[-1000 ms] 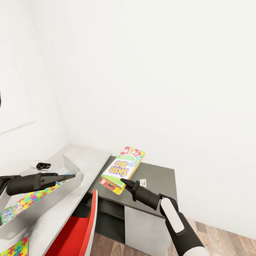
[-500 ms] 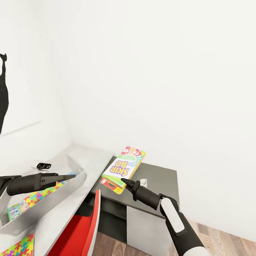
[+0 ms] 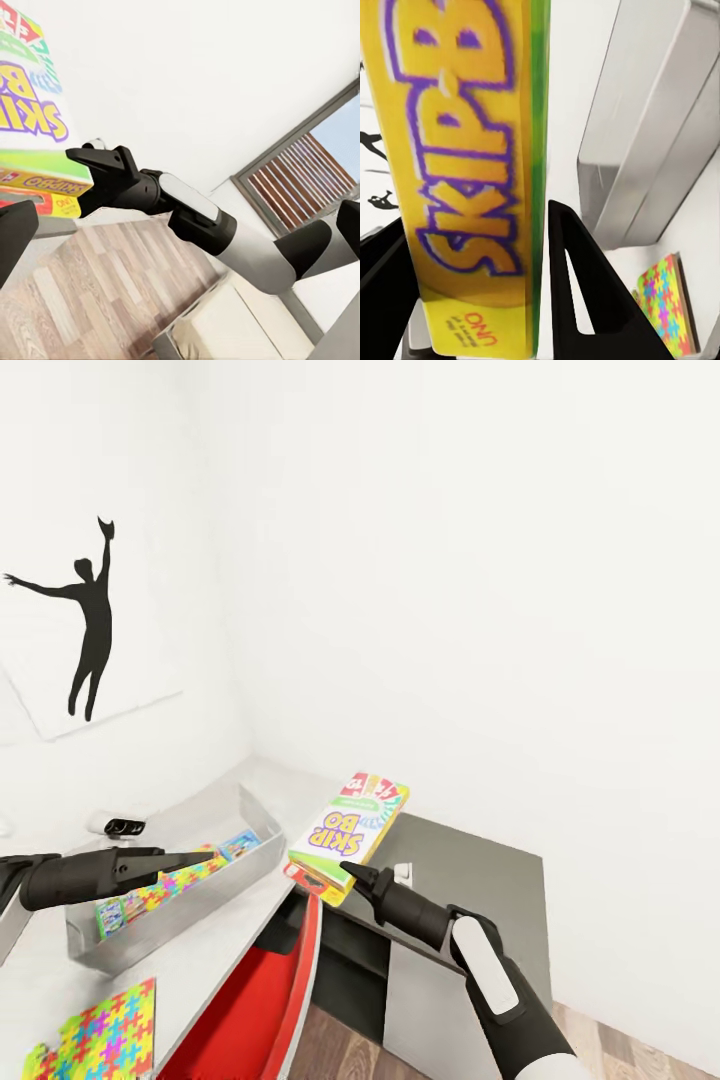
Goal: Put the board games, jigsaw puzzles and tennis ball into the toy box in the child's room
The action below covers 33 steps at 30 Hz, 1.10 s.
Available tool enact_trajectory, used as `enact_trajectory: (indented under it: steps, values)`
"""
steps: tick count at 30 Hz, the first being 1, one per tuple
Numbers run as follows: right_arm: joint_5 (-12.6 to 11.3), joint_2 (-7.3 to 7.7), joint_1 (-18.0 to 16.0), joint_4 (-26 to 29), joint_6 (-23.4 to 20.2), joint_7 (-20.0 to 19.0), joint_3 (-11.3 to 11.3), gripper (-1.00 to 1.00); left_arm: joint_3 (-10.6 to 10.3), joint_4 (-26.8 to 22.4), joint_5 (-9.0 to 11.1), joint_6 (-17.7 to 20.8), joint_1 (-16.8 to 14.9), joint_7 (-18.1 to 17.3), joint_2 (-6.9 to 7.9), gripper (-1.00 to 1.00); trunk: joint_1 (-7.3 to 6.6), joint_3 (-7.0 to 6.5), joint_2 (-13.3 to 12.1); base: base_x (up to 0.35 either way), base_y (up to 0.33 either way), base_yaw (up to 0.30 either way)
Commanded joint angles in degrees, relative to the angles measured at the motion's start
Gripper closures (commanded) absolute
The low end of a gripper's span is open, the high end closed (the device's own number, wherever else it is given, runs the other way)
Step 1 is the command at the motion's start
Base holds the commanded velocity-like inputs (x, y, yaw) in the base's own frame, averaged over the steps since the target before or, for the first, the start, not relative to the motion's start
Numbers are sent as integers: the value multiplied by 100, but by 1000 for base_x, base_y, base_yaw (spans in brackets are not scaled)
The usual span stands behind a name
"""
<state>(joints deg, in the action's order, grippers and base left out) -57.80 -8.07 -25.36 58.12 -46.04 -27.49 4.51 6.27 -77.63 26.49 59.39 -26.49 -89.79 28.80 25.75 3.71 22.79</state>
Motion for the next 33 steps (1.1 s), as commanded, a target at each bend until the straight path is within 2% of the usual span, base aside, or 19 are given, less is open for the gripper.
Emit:
enact_trajectory:
  steps: [1,23,28,33]
  values:
    - [-23,-2,-5,3,-31,-11,-2,100,-3,1,1,61,-6,-21,1,-100,4,13,13,0,0,292]
    - [-22,3,-5,8,-37,-27,5,100,-2,11,2,61,3,-21,-6,-100,4,13,13,0,0,292]
    - [-35,213,-4,14,-37,-73,-7,100,-3,11,-1,61,3,-21,-6,-100,4,14,13,0,0,252]
    - [-38,260,-4,15,-37,-86,-9,100,-5,11,-3,61,3,-21,-8,-100,4,14,13,0,0,53]
